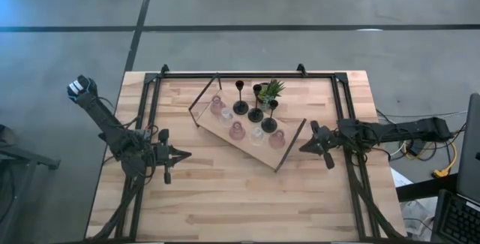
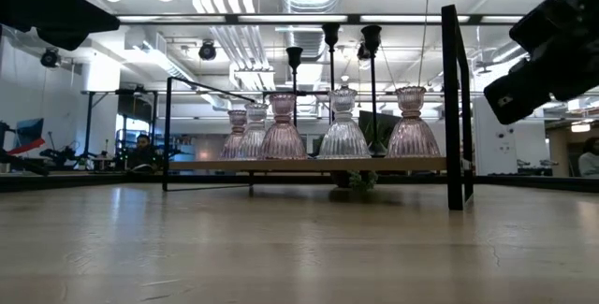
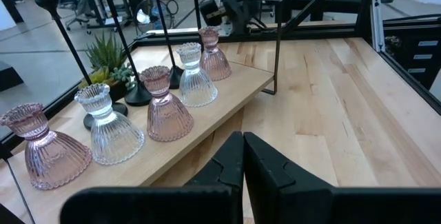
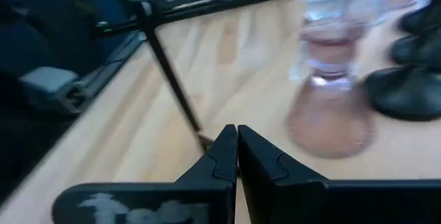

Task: Pick & Place candle stick holders
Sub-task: Return to Home Position

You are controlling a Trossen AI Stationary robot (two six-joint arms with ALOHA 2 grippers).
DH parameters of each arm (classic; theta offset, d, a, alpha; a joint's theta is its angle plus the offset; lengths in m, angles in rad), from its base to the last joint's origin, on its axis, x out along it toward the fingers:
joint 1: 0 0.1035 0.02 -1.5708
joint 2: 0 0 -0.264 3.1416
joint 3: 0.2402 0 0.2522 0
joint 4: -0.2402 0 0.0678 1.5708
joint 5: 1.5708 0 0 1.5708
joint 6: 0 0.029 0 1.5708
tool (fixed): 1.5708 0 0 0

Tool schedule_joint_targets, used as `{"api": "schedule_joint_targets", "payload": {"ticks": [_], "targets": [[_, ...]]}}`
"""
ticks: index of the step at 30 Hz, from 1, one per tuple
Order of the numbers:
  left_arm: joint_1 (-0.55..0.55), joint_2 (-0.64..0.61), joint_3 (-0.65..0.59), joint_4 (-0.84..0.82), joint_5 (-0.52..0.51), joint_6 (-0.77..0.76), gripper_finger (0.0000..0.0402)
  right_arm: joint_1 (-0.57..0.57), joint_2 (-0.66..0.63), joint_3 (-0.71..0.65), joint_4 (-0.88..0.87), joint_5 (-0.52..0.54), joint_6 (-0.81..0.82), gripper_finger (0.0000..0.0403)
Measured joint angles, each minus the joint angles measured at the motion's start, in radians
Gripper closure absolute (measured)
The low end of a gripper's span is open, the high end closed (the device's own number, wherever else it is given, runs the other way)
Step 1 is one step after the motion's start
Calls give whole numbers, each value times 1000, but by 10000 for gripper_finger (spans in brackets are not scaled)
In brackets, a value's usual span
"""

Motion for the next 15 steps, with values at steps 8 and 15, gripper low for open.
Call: {"api": "schedule_joint_targets", "payload": {"ticks": [8,15], "targets": [[0,0,0,-3,0,0,388,-2,-173,-15,-60,144,-111,394],[0,0,0,-3,0,0,388,-4,-245,39,-232,268,-184,394]]}}
